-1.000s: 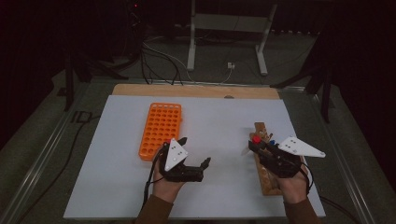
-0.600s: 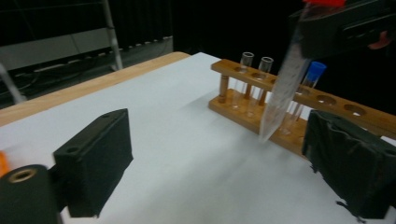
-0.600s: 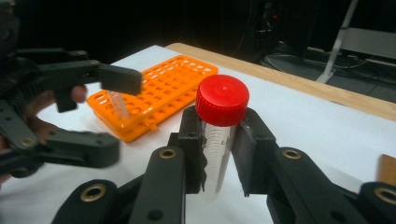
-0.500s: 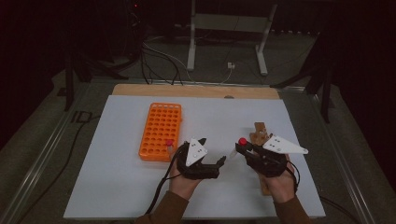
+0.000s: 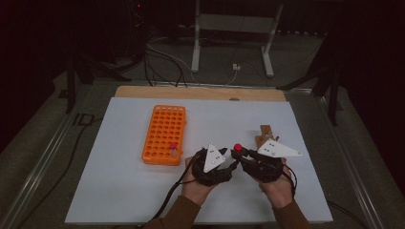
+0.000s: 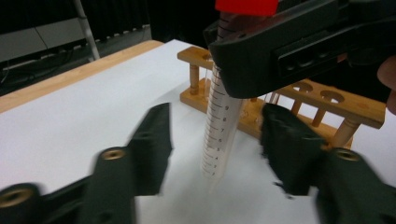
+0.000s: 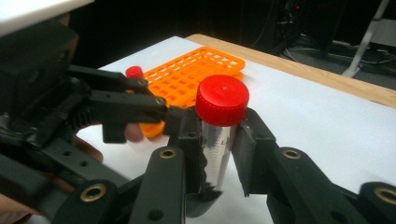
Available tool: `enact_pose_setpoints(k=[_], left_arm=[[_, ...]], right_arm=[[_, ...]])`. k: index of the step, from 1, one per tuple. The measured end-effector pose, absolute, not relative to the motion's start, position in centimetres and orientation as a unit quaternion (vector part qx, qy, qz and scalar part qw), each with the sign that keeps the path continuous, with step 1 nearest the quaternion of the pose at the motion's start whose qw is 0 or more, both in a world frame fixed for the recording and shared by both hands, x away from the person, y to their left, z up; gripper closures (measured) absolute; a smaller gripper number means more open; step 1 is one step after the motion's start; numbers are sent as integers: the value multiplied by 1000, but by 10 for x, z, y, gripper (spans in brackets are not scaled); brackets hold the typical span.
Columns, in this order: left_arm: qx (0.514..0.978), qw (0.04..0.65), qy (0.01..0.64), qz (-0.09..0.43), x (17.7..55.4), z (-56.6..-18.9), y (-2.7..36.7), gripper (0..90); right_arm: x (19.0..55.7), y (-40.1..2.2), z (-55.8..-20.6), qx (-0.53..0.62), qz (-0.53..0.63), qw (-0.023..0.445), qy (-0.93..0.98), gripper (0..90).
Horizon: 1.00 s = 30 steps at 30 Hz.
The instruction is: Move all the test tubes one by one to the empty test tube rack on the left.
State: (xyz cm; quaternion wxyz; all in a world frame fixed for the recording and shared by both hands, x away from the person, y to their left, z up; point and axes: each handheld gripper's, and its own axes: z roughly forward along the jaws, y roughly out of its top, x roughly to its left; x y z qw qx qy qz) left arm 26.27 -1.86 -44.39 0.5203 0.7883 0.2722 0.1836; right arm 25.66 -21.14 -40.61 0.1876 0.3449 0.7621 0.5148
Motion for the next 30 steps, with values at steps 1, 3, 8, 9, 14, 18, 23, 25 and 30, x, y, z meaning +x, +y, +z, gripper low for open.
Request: enact_pose_setpoints(k=[1, 3, 8, 9, 14, 18, 23, 25, 30], left_arm=[[789, 521, 271, 182, 263, -444, -19, 529], [790, 521, 268, 178, 263, -445, -20, 607], [794, 519, 265, 174, 263, -446, -20, 749], [795, 518, 264, 173, 263, -446, -20, 750], [793, 518, 270, 173, 265, -447, -19, 752], [787, 520, 282, 174, 267, -447, -14, 752], [783, 521, 289, 178, 267, -447, -6, 752], [781, 522, 291, 180, 267, -446, -2, 751], [780, 522, 293, 184, 267, -445, 9, 751]], right_arm=[[257, -210, -406, 344, 515, 187, 763, 748], [256, -209, -407, 342, 514, 184, 765, 747], [256, -208, -408, 341, 512, 181, 768, 747], [256, -208, -409, 341, 512, 180, 767, 745], [255, -213, -408, 339, 521, 186, 761, 615], [255, -223, -406, 347, 534, 192, 747, 388], [254, -233, -407, 365, 529, 220, 734, 167], [253, -238, -410, 367, 527, 223, 733, 149], [253, -250, -417, 378, 521, 225, 731, 75]])
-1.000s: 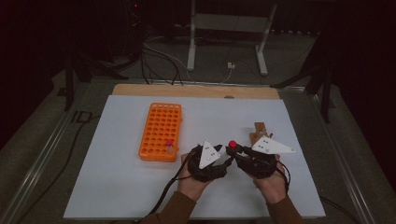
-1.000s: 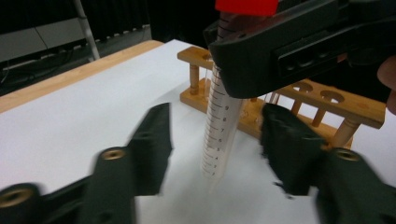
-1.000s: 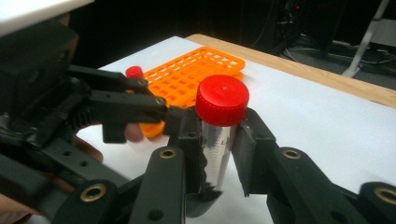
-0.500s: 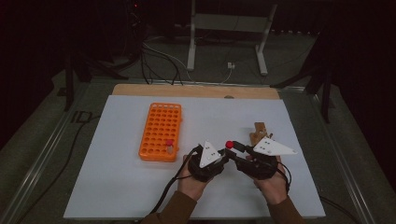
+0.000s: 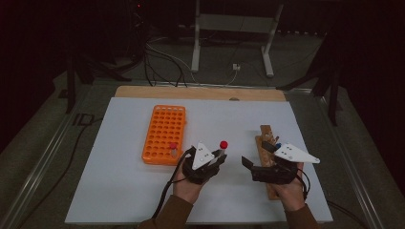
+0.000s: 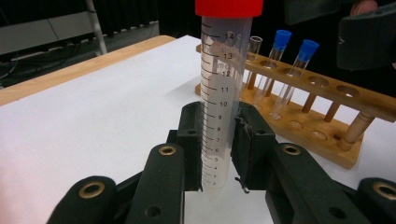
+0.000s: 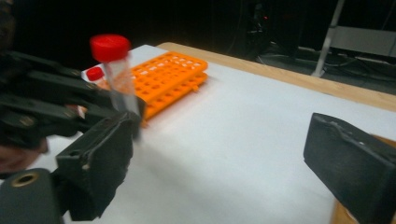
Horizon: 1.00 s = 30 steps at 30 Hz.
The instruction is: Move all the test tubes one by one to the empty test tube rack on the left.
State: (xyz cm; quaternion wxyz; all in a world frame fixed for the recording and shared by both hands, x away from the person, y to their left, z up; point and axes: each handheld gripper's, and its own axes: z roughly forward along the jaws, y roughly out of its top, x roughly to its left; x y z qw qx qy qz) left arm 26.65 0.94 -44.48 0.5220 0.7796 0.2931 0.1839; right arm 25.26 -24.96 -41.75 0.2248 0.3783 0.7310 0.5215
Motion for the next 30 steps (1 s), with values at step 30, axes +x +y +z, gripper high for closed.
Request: enact_pose_setpoints(k=[30], left_arm=[[745, 525, 344, 226, 262, -441, 98, 749]], right_arm=[[250, -282, -420, 417, 518, 244, 705, 0]])
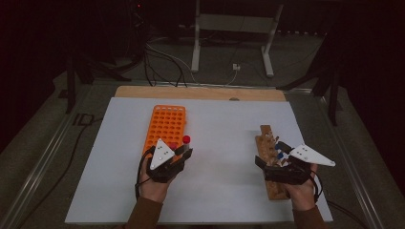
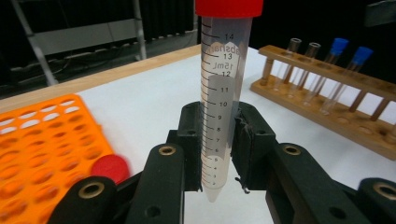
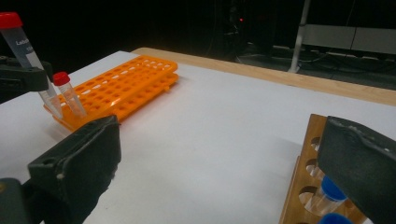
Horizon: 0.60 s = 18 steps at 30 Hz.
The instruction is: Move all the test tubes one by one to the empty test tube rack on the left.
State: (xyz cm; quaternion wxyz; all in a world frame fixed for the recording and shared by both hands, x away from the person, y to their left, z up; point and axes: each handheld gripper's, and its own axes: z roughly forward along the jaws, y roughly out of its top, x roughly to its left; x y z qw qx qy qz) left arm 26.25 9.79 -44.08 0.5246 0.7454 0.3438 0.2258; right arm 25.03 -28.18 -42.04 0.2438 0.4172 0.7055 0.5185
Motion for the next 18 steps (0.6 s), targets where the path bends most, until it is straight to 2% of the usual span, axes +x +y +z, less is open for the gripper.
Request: enact_pose_setpoints(k=[18], left_arm=[[726, 518, 379, 247, 266, -450, 136, 749]], right_arm=[[249, -285, -420, 419, 523, 246, 701, 0]])
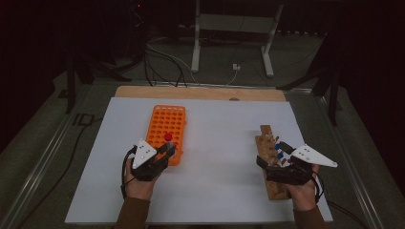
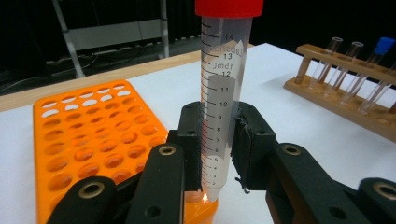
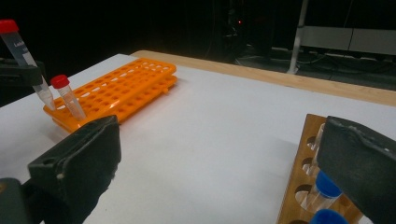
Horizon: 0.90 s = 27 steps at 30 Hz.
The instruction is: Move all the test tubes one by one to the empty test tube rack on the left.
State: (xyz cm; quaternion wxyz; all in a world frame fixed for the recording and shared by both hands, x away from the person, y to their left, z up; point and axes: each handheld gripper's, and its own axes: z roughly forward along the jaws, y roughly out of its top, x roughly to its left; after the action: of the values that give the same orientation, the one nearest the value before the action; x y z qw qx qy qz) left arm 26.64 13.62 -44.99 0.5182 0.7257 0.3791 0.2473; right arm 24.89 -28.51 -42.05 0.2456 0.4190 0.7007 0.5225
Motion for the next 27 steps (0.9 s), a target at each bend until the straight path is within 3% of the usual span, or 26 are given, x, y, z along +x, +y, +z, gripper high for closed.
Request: enact_pose_setpoints(k=[27], left_arm=[[712, 502, 419, 257, 289, -483, 148, 749]], right_arm=[[249, -283, -422, 416, 522, 241, 704, 0]])
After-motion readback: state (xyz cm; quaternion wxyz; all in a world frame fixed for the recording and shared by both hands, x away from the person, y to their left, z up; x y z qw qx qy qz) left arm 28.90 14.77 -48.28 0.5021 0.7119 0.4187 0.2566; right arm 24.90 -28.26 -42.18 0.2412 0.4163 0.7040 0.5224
